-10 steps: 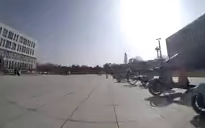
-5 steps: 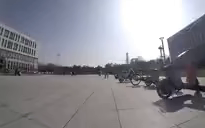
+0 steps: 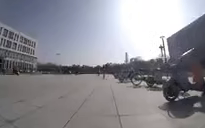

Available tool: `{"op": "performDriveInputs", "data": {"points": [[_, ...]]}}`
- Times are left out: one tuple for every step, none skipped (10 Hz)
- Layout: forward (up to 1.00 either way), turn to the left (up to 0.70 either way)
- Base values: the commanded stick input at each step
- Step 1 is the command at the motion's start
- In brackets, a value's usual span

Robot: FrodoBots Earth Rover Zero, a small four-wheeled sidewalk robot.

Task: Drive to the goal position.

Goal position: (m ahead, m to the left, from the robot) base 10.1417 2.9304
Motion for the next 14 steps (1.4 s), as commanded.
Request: {"op": "performDriveInputs", "data": {"points": [[0.5,0.0],[0.5,0.0],[0.5,0.0],[0.5,0.0],[0.5,0.0],[0.5,0.0],[0.5,0.0],[0.5,0.0],[0.5,0.0],[0.5,0.0],[0.5,0.0],[0.5,0.0],[0.5,0.0],[0.5,0.0]]}}
